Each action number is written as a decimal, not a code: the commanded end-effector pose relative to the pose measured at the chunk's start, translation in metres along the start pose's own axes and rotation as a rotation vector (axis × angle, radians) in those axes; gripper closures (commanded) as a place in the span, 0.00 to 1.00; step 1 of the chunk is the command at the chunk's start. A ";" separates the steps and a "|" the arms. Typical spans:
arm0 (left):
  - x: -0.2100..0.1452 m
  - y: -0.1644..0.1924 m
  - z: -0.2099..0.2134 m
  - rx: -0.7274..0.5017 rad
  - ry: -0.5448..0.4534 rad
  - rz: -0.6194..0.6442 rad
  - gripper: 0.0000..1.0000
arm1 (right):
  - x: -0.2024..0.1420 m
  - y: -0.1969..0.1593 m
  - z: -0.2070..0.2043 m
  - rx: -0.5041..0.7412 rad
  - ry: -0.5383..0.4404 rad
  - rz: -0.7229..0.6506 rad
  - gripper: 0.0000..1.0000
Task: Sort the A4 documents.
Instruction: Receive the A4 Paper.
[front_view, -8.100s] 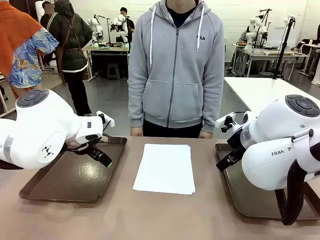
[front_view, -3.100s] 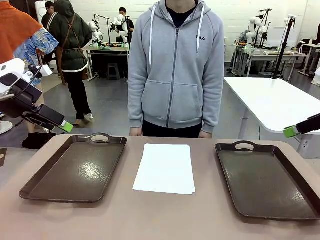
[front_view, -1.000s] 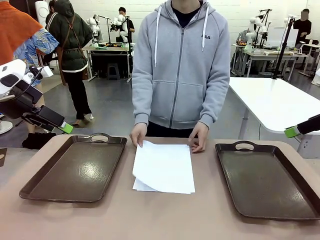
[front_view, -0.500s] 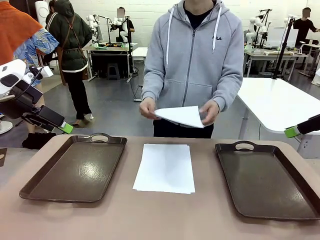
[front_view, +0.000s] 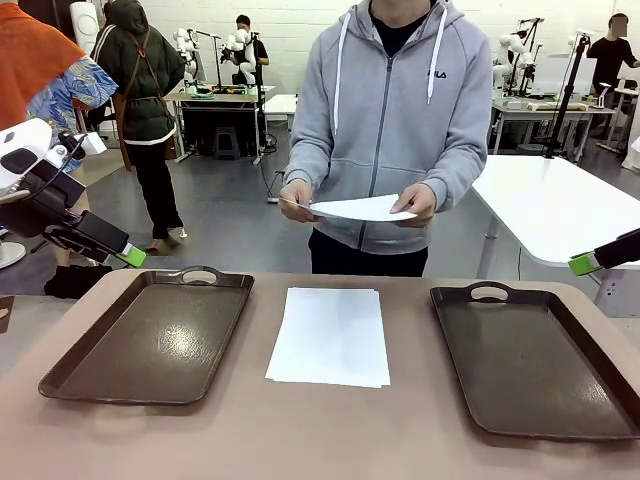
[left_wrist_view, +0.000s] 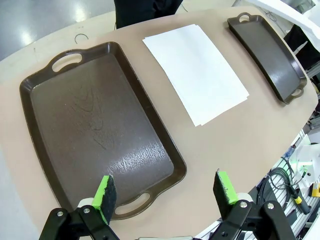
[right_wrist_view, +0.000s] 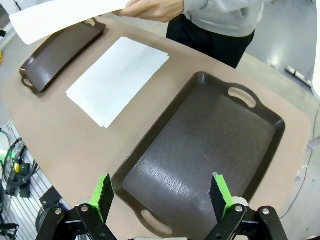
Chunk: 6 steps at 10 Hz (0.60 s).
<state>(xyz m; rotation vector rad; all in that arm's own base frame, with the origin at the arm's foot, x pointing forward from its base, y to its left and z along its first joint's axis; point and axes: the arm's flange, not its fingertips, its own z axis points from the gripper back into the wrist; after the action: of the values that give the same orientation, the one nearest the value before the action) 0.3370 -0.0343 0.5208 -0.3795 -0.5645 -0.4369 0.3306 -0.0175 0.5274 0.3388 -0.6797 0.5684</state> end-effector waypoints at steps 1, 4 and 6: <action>0.001 0.000 0.000 -0.004 -0.008 -0.001 0.00 | 0.000 0.001 -0.001 0.010 -0.003 0.003 0.00; 0.001 0.000 0.000 -0.004 -0.008 -0.001 0.00 | 0.000 0.001 -0.001 0.010 -0.003 0.003 0.00; 0.001 0.000 0.000 -0.004 -0.008 -0.001 0.00 | 0.000 0.001 -0.001 0.010 -0.003 0.003 0.00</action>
<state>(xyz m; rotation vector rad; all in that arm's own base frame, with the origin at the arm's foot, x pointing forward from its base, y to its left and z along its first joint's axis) 0.3370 -0.0343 0.5208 -0.3795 -0.5645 -0.4369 0.3306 -0.0175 0.5274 0.3388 -0.6797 0.5684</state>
